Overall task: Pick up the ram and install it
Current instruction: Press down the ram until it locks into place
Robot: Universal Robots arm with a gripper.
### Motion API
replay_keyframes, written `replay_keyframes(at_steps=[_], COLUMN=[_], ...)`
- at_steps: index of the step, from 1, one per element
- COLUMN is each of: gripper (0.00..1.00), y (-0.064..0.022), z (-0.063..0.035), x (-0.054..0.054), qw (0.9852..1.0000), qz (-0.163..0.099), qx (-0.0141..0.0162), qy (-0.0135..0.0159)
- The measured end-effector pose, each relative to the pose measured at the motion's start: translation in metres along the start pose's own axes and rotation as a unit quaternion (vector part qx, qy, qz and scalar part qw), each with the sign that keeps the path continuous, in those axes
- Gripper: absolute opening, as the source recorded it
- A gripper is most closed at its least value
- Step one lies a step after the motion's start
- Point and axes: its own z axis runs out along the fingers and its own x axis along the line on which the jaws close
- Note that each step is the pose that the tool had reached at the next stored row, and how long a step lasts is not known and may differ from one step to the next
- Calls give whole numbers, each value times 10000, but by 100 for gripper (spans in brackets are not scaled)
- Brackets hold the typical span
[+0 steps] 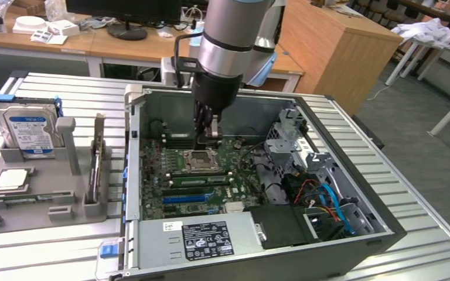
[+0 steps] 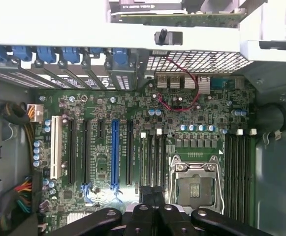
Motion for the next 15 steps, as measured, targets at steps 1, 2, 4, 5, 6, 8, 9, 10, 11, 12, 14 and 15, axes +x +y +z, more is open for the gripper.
replay_keyframes(at_steps=[1,2,4,5,6,8,9,10,11,12,14,15], gripper=[11,11,11,11,11,11,11,11,11,11,11,11], y=[0,1,1,2,2,3,3,3,3,3,3,3], z=[-15,-29,-54,-66,-78,-99,-109,-117,-118,-118,-118,-118], x=[-1,-1,-2,-2,-3,-3,-4,-4,-4,-4,-4,-4], qw=[10000,10000,10000,10000,10000,10000,10000,10000,10000,10000,10000,10000], qz=[0,0,0,0,0,0,0,0,0,0,0,-1], qx=[0,0,0,0,0,-1,-1,-1,-1,-1,-1,-1], qy=[0,-1,0,0,0,0,0,0,-1,-1,-1,0])
